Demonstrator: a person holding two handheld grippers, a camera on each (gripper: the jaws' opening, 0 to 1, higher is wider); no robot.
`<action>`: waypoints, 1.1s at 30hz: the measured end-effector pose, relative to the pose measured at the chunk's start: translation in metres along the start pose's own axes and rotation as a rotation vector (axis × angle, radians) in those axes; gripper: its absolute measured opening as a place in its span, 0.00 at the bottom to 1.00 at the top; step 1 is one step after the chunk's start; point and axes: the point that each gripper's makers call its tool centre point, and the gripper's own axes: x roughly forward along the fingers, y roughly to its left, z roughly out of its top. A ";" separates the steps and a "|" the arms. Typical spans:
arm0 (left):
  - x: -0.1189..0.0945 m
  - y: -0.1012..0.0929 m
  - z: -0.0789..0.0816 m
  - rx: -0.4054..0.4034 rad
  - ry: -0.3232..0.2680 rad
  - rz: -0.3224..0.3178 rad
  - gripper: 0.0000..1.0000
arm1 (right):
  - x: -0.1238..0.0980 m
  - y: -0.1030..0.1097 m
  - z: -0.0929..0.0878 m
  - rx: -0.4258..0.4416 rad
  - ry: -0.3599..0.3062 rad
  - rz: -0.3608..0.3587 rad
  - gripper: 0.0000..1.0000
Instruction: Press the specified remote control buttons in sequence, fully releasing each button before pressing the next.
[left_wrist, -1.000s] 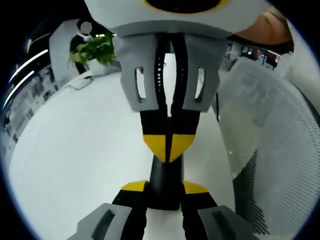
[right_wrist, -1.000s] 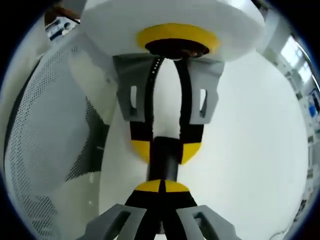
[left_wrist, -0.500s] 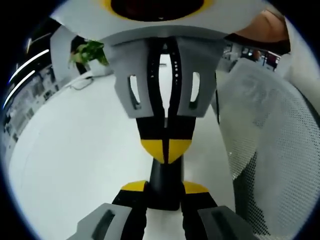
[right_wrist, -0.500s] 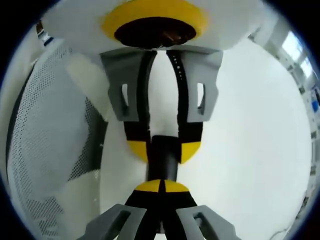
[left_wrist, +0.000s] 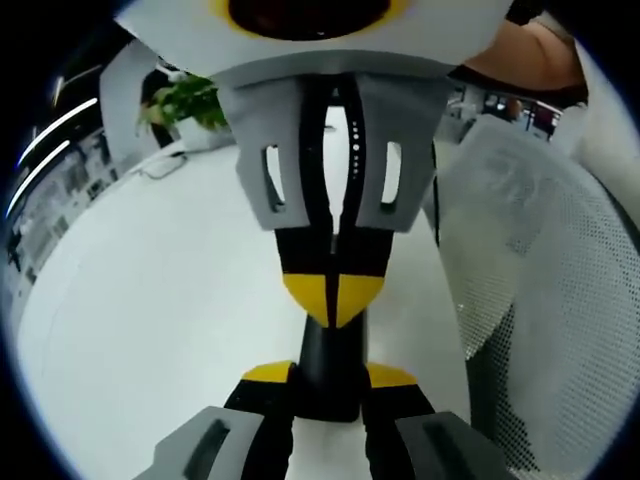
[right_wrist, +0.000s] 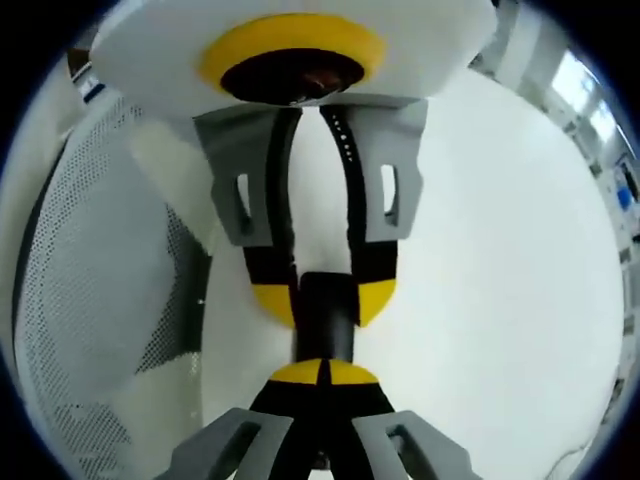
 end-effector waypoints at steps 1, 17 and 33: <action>0.000 0.000 0.000 0.000 0.000 0.000 0.25 | 0.000 -0.001 0.000 -0.004 -0.003 -0.002 0.00; 0.000 -0.001 0.001 0.004 0.006 -0.002 0.25 | -0.029 -0.007 0.012 -0.003 -0.100 -0.057 0.00; 0.001 -0.003 0.002 0.009 0.017 -0.006 0.25 | -0.057 -0.010 0.023 -0.055 -0.128 -0.101 0.00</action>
